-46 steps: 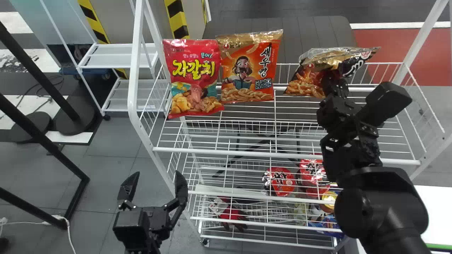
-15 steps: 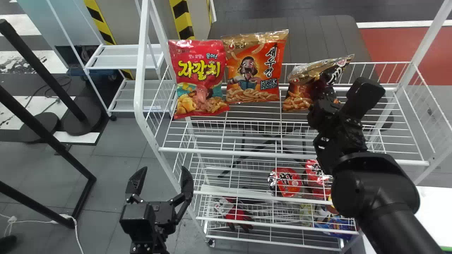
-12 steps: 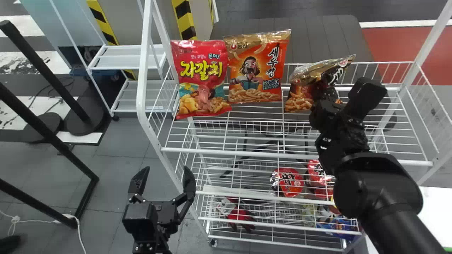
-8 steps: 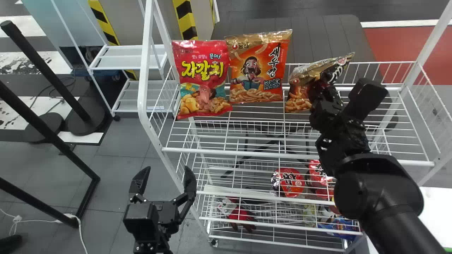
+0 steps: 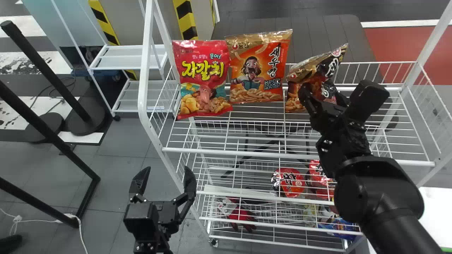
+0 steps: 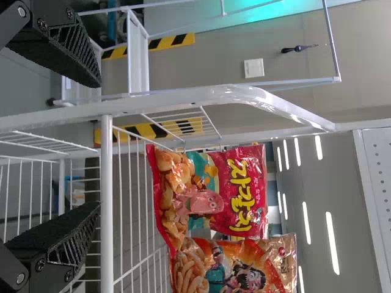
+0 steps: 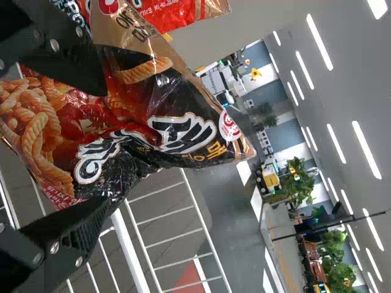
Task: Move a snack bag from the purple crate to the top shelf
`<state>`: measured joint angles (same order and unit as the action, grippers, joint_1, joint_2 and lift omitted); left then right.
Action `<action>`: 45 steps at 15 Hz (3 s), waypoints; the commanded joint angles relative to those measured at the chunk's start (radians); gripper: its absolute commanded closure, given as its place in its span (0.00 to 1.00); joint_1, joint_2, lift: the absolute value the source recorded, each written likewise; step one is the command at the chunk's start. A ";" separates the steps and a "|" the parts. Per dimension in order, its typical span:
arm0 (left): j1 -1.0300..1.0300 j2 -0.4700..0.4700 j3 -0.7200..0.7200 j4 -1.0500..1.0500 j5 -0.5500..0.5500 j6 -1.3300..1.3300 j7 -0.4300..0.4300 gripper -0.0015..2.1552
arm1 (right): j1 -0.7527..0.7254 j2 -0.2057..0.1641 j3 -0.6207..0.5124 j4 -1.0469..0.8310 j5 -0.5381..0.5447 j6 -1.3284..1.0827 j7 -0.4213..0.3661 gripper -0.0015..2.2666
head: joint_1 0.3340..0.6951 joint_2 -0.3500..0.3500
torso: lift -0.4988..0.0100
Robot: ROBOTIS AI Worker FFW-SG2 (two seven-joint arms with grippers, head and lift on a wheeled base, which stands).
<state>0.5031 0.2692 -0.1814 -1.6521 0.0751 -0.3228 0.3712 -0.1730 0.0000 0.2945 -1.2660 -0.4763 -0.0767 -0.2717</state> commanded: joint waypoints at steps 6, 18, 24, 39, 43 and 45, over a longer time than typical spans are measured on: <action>0.005 0.005 -0.006 -0.012 0.000 0.000 0.000 0.06 | 0.133 0.001 0.003 -0.174 0.021 0.021 -0.009 0.09 | 1.00 0.72 | 0.98; 0.020 0.013 -0.012 -0.040 0.000 0.000 0.002 0.06 | 0.678 -0.130 -0.164 -0.613 0.398 0.048 0.154 0.08 | 1.00 0.67 | 0.98; 0.054 -0.008 0.000 -0.074 -0.008 0.009 0.012 0.06 | 0.771 -0.112 -0.276 -0.612 0.410 -0.133 0.420 0.08 | 1.00 0.63 | 0.98; 0.109 -0.021 0.031 -0.160 -0.031 0.049 0.025 0.06 | 0.807 -0.094 -0.262 -0.638 0.479 -0.151 0.405 0.08 | 1.00 0.66 | 0.98; 0.109 -0.021 0.031 -0.158 -0.031 0.049 0.025 0.06 | 0.807 -0.094 -0.262 -0.638 0.479 -0.151 0.407 0.08 | 1.00 0.66 | 0.98; 0.110 -0.021 0.031 -0.158 -0.031 0.049 0.025 0.06 | 0.807 -0.094 -0.262 -0.638 0.479 -0.151 0.407 0.08 | 1.00 0.66 | 0.98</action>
<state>0.6122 0.2485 -0.1503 -1.8101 0.0445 -0.2740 0.3957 0.6335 -0.0936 0.0322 -1.9037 0.0030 -0.2277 0.1350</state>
